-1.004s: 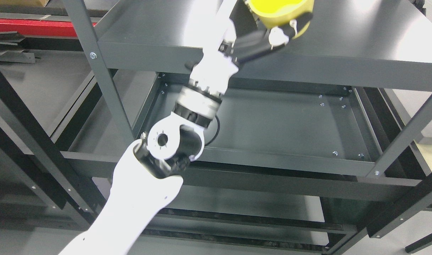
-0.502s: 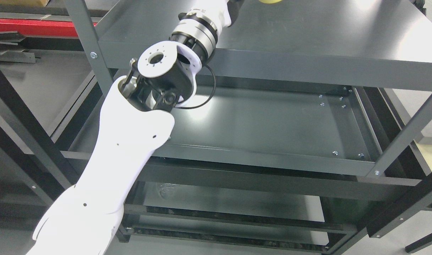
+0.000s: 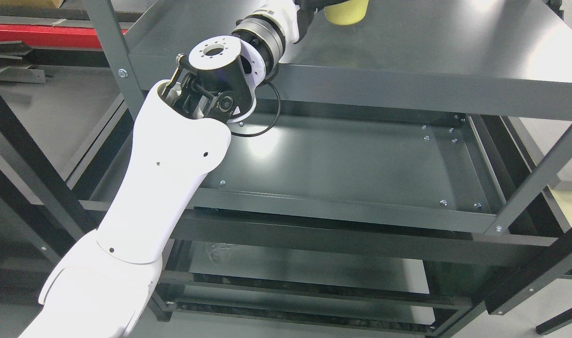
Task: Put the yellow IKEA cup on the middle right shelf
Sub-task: 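Set the cup down on the shelf and open the left hand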
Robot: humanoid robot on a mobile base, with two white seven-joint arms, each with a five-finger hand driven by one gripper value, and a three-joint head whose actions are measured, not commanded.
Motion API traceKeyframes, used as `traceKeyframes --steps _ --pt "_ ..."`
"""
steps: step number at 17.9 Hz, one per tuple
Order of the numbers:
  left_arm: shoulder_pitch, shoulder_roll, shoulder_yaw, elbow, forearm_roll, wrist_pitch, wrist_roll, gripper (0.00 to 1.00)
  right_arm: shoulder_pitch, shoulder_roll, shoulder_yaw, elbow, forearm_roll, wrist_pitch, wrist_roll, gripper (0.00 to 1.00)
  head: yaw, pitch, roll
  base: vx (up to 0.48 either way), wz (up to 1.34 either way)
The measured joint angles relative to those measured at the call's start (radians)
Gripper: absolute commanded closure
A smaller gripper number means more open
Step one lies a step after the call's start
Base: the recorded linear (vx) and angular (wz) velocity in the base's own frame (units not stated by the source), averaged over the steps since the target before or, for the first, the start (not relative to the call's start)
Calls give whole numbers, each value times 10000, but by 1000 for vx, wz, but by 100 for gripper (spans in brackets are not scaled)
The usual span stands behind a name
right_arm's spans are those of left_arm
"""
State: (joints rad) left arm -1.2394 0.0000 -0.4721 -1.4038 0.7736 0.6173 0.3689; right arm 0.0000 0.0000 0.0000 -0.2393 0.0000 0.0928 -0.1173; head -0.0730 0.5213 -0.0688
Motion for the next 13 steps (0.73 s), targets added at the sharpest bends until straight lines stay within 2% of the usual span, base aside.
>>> traceKeyframes --steps 3,5,13 --pt "-51 0 -86 225 18 114 -148 9 1 0 0 0 0 0 0 1 0 0 0 0 0" --pt "-74 0 -141 343 19 133 -227 2 0 0 0 0 0 0 0 1 0 0 0 0 0" --pt "-109 0 -187 385 -160 183 -294 1 0 0 0 0 0 0 0 1 0 0 0 -3 0"
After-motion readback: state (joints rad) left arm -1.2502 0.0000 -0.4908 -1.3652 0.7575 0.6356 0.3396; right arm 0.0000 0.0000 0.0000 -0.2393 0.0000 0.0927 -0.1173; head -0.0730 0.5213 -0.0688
